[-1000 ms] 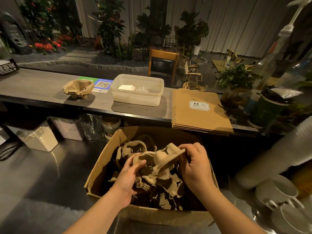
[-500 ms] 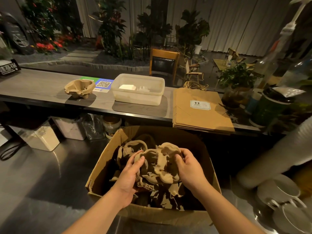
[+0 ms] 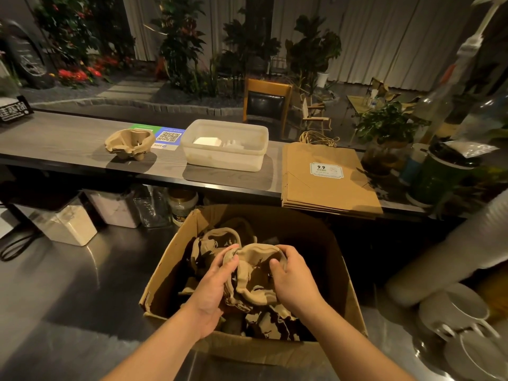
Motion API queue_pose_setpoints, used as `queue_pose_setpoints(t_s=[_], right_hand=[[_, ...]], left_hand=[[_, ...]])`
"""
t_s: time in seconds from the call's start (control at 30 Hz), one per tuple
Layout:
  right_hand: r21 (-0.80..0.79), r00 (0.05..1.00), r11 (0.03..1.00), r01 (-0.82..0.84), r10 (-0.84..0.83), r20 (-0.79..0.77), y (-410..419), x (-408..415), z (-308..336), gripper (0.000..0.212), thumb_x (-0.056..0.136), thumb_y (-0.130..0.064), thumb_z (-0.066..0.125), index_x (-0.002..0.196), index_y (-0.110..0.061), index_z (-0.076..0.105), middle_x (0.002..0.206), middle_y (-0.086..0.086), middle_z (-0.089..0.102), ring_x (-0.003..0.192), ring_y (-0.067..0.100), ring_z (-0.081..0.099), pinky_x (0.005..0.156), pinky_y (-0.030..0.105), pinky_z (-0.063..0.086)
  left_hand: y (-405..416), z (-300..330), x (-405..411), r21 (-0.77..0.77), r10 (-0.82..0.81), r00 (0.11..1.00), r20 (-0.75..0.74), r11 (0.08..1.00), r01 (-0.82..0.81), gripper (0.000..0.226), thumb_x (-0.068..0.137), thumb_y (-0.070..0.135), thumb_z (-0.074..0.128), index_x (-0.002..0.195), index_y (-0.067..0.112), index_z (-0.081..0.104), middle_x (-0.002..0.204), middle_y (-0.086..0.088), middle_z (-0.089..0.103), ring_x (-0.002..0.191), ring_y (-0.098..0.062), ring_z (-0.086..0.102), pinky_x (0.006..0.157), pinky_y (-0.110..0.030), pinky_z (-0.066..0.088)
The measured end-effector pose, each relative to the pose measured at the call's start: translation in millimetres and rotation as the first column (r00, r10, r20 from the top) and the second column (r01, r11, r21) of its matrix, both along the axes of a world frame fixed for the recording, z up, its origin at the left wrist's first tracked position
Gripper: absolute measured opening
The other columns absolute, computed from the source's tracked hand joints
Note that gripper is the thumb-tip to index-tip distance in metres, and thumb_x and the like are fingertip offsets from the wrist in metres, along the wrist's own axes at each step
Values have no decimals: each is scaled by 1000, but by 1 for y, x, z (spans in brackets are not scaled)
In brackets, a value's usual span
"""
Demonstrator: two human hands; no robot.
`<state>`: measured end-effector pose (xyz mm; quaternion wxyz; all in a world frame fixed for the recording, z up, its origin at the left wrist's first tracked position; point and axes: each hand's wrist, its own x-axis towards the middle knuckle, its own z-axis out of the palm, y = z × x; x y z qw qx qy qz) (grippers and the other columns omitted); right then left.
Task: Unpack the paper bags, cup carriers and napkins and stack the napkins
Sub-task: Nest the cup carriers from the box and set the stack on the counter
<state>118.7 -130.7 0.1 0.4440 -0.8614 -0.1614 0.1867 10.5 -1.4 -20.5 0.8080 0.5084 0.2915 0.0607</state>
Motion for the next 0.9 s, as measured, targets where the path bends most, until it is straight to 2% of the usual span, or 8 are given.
queue_pose_setpoints(t_s=[0.07, 0.2, 0.33, 0.47, 0.53, 0.67, 0.83, 0.9], right_hand=[[32, 1000, 999, 12, -11, -29, 0, 1, 4, 38, 105, -26, 52, 143, -29, 48, 135, -9, 57, 120, 8, 56, 99, 29, 52], [99, 999, 995, 2, 1, -38, -6, 8, 13, 33, 103, -24, 56, 136, -31, 56, 121, -16, 63, 114, 5, 59, 97, 28, 52], [123, 997, 989, -80, 82, -4, -7, 13, 24, 27, 103, -20, 56, 124, -36, 62, 112, -19, 65, 109, 4, 62, 98, 33, 56], [78, 982, 980, -182, 178, 62, -3, 14, 29, 31, 103, -19, 56, 125, -39, 62, 120, -18, 62, 114, 4, 59, 100, 32, 55], [37, 969, 974, -224, 218, 119, -1, 13, 30, 31, 103, -20, 57, 126, -40, 61, 125, -18, 57, 117, 4, 55, 100, 27, 53], [16, 943, 956, -293, 286, 170, 0, 10, 30, 29, 102, -23, 59, 126, -38, 62, 115, -19, 51, 108, 1, 53, 81, 11, 49], [-32, 927, 949, -314, 314, 205, 0, 12, 21, 34, 101, -26, 61, 130, -43, 60, 115, -19, 45, 114, 4, 46, 98, 19, 46], [-57, 918, 943, -328, 332, 215, 1, 11, 18, 36, 101, -26, 60, 133, -42, 59, 117, -18, 44, 116, 4, 44, 100, 20, 44]], left_hand=[[0, 2, 0, 13, -4, 1000, -14, 1000, 4, 49, 81, 65, 57, 128, 54, 62, 129, 9, 69, 127, -22, 56, 116, -58, 37], [4, 3, 1, -19, 19, 998, -52, 1000, -20, 59, 84, 71, 52, 134, 44, 64, 129, 0, 73, 124, -28, 64, 103, -51, 51], [5, 6, 2, -54, -24, 995, -96, 998, 19, 58, 82, 74, 52, 123, 39, 74, 124, -5, 75, 122, -31, 66, 108, -53, 48], [0, 11, 4, -87, -74, 992, -100, 994, 65, 52, 84, 69, 49, 119, 41, 75, 122, -7, 76, 120, -33, 67, 109, -57, 48], [-1, 13, 6, -91, -82, 991, -106, 993, 72, 52, 82, 70, 51, 116, 41, 77, 120, -8, 76, 119, -34, 67, 109, -58, 48], [-2, 13, 8, -97, -72, 990, -118, 993, 61, 63, 78, 74, 55, 123, 35, 74, 119, -11, 76, 118, -35, 68, 109, -57, 49], [-5, 14, 5, -94, -86, 995, -54, 992, 81, 68, 71, 70, 70, 126, 31, 69, 120, -11, 76, 116, -35, 69, 95, -52, 56], [-5, 12, 4, -77, -105, 994, -13, 992, 104, 71, 67, 72, 83, 126, 35, 70, 125, -10, 74, 120, -34, 67, 101, -55, 54]])
